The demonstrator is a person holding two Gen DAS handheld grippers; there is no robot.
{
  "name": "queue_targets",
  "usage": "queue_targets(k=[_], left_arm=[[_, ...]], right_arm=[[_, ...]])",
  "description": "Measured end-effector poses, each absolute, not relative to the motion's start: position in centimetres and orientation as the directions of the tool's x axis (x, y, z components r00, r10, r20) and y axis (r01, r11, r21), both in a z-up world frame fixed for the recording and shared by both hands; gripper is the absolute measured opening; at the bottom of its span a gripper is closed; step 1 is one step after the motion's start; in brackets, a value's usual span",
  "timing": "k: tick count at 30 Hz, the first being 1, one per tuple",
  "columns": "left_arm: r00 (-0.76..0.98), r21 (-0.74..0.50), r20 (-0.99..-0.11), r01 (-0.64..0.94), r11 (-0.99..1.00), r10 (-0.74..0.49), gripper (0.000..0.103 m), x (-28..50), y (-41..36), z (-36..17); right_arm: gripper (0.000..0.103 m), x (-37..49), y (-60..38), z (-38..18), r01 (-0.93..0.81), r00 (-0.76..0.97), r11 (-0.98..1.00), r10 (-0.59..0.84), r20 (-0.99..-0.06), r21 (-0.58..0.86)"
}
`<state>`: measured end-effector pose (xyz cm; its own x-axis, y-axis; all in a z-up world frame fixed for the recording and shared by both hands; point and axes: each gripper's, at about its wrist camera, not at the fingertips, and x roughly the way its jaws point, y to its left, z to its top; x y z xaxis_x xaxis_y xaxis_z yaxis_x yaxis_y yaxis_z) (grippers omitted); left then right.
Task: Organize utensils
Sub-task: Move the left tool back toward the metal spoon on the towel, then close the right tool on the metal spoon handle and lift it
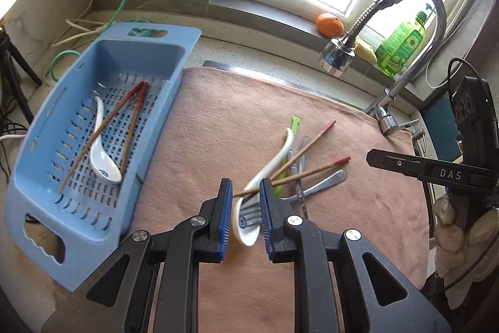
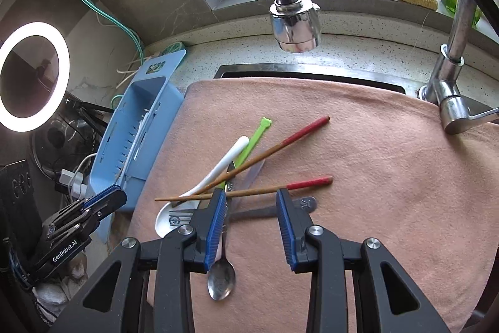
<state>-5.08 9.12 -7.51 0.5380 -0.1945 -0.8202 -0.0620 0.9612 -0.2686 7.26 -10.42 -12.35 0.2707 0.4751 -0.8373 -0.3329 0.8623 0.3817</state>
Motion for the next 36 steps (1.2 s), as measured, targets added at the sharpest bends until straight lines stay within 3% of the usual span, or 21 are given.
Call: queue_targets(k=[9, 16, 18, 32, 36], left_arm=[[0.459, -0.338, -0.846, -0.065, 0.939, -0.273, 0.016, -8.2, 3.7, -10.5], [0.413, -0.305, -0.864, 0.027, 0.952, -0.289, 0.02, -9.8, 0.9, -11.4], [0.409, -0.288, -0.869, 0.037, 0.957, -0.277, 0.028, -10.0, 0.3, -11.9], [0.439, -0.141, -0.887, 0.035, 0.989, -0.142, 0.028, -10.3, -3.0, -14.0], [0.446, -0.151, -0.882, 0.032, 0.988, -0.149, 0.029, -10.3, -3.3, -13.8]], right_arm=[[0.03, 6.8, -12.5, -14.7, -0.367, 0.115, 0.79, 0.562, -0.819, 0.49], [0.03, 7.4, -10.1, -17.0, -0.363, -0.01, 0.726, 0.624, -0.782, 0.584], [0.028, 7.6, -9.2, -17.7, -0.364, -0.032, 0.719, 0.626, -0.779, 0.592], [0.022, 8.8, -5.2, -21.0, -0.359, -0.126, 0.716, 0.599, -0.791, 0.599], [0.012, 8.9, -4.7, -21.4, -0.368, -0.133, 0.726, 0.577, -0.806, 0.58]])
